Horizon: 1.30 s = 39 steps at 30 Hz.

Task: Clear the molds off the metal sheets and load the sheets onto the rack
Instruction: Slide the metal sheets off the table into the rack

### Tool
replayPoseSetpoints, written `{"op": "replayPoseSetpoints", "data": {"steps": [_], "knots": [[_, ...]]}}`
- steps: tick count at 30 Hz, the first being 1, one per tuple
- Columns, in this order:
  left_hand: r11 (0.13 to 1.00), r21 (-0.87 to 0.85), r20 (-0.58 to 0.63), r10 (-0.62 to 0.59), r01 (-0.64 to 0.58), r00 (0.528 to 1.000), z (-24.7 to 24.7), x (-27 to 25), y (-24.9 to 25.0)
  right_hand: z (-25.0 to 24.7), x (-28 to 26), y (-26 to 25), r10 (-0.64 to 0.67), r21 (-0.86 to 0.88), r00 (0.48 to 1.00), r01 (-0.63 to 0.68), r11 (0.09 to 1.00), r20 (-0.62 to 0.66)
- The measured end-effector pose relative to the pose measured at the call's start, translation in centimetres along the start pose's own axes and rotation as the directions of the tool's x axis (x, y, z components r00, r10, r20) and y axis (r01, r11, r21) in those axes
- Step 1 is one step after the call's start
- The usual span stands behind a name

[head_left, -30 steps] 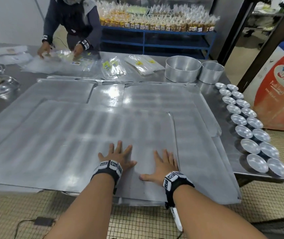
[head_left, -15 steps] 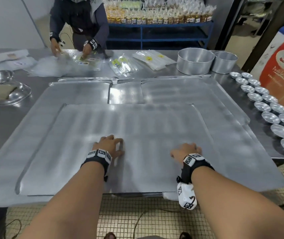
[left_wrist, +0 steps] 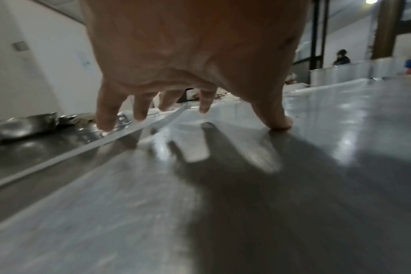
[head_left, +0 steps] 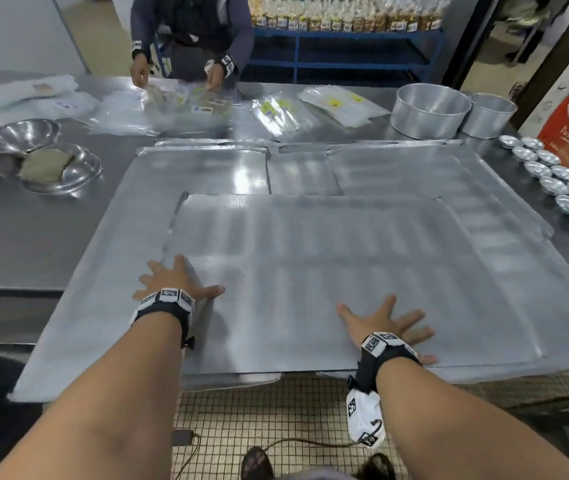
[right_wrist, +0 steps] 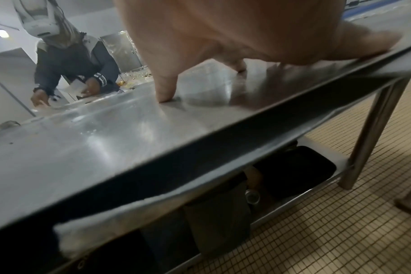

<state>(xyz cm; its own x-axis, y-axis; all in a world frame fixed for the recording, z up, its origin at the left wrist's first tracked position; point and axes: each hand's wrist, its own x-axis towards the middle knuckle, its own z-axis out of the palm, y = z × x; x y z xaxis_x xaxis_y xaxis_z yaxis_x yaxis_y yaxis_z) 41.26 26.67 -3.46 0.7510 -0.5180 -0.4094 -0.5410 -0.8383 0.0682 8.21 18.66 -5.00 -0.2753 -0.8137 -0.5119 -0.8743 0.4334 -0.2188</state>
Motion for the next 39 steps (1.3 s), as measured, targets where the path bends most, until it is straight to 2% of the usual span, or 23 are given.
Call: {"op": "replayPoseSetpoints", "data": {"steps": [3,6,10,17,23,27,32,36,39], "knots": [[0.991,-0.114,0.052,-0.059,0.065,0.997,-0.2,0.7,-0.6,-0.5,0.0,-0.2,-0.004,-0.019,0.999,0.005,1.000,0.031],[0.963,-0.237,0.038,-0.123,0.128,0.992,-0.2,0.4,-0.9,-1.3,0.6,-0.5,-0.011,-0.035,1.000,0.012,0.999,0.024],[0.943,-0.293,0.000,-0.165,0.158,0.986,-0.1,-0.6,-0.9,-2.9,1.7,-1.1,-0.047,-0.071,0.998,0.049,0.996,0.031],[0.922,-0.242,0.075,-0.294,0.303,0.953,0.4,-3.5,-0.5,-5.7,3.7,-1.3,-0.074,-0.125,0.994,0.083,0.989,0.081],[0.883,-0.261,0.077,-0.383,0.390,0.920,3.2,-7.8,-0.8,-6.7,4.9,0.3,-0.139,-0.158,0.985,0.155,0.975,0.107],[0.883,-0.217,0.050,-0.416,0.417,0.908,4.6,-11.0,-0.3,-7.6,5.8,1.5,-0.199,-0.188,0.971,0.221,0.957,0.131],[0.895,-0.055,-0.013,-0.444,0.442,0.896,5.2,-15.3,1.3,-8.1,6.8,3.1,-0.242,-0.204,0.961,0.266,0.942,0.138],[0.900,-0.045,-0.007,-0.434,0.433,0.901,6.2,-17.3,1.7,-8.7,7.4,3.9,-0.267,-0.230,0.955,0.290,0.929,0.126],[0.864,-0.110,0.021,-0.492,0.491,0.870,7.3,-19.0,2.3,-8.9,8.2,4.3,-0.296,-0.242,0.946,0.320,0.916,0.133]]}}
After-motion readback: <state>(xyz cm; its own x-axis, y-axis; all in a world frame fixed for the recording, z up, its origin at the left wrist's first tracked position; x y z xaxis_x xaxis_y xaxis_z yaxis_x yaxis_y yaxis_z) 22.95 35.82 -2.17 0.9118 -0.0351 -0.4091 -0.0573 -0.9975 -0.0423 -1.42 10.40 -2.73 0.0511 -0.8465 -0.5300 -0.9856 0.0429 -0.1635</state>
